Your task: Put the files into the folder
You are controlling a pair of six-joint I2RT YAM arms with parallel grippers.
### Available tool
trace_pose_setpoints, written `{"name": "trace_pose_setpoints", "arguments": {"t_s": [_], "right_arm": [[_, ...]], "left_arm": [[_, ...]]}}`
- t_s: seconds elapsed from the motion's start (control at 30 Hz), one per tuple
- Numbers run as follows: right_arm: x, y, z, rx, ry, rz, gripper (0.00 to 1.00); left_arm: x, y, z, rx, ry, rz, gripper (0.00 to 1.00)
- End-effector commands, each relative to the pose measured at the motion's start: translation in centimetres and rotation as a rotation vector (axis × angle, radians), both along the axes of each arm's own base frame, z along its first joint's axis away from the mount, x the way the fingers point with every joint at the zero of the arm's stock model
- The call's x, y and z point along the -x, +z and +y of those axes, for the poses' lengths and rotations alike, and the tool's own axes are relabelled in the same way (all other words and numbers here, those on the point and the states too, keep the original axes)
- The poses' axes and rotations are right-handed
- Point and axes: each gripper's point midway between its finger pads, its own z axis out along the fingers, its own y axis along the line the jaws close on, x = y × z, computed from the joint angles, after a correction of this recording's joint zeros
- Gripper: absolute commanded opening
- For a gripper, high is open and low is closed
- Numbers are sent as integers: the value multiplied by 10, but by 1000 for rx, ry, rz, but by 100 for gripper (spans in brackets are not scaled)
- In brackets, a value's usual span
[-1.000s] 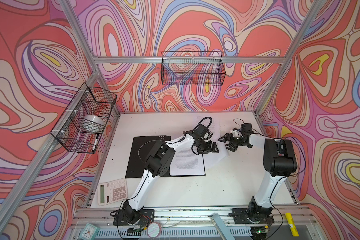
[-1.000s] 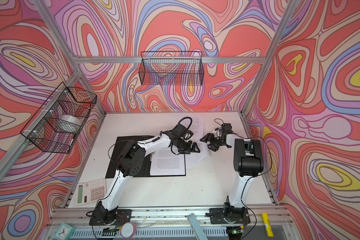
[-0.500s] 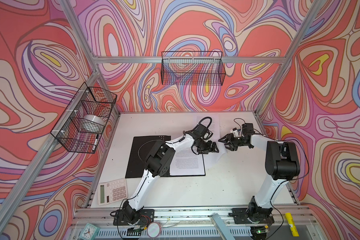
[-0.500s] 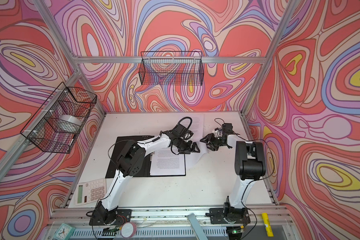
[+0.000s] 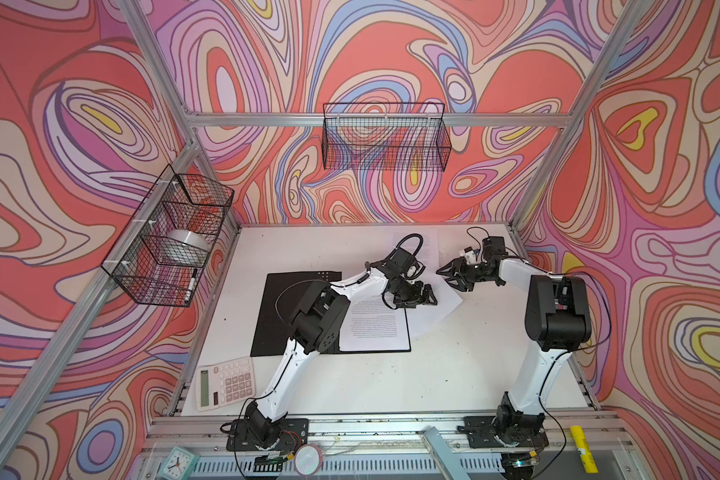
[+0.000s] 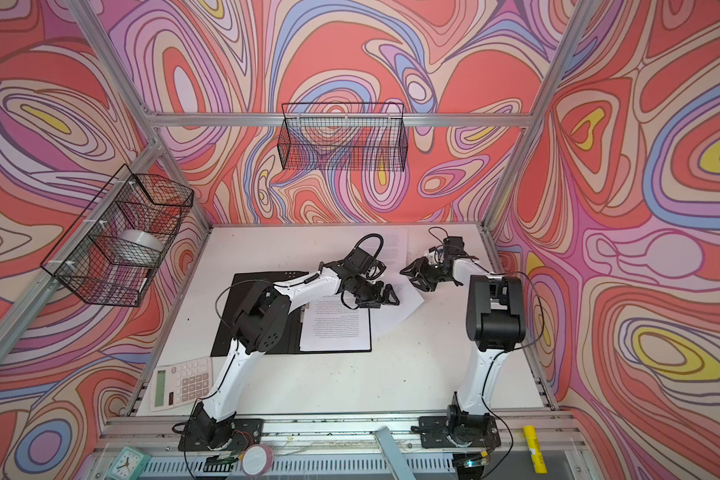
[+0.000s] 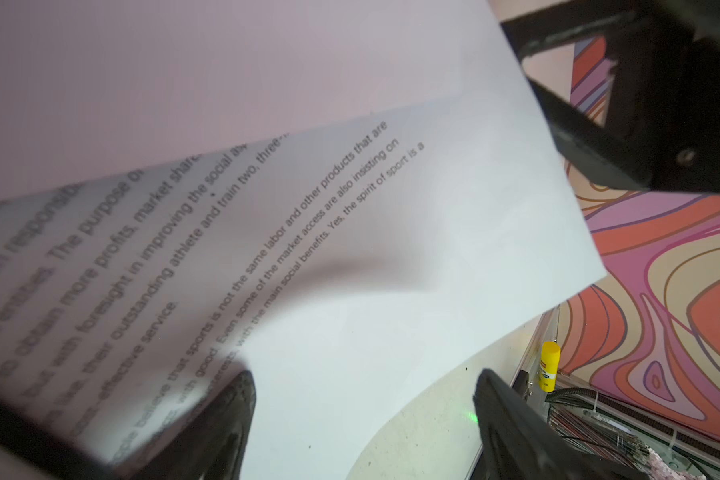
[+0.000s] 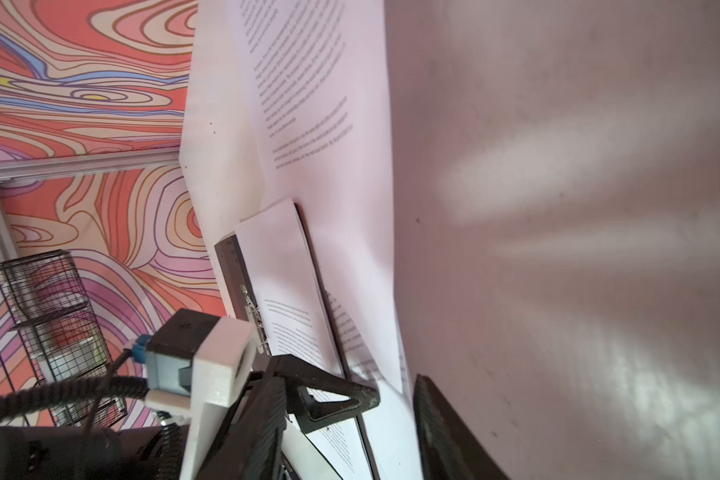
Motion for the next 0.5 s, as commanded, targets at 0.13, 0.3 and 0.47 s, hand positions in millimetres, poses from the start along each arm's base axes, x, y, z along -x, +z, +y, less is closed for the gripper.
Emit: {"name": "trace_pose_setpoints", "arguments": {"t_s": [0.13,0.3,0.47], "right_arm": [[28,-22,-8,102,26,69,41],[31,-27,-13,136,23,81,24],[32,-30,-16,157,15,92,8]], "left_arm": [[10,-40,31,-144,39,78,84],[10,-36,30,-131,38,81,83],[8,-25,26,-102,35,71,83]]}}
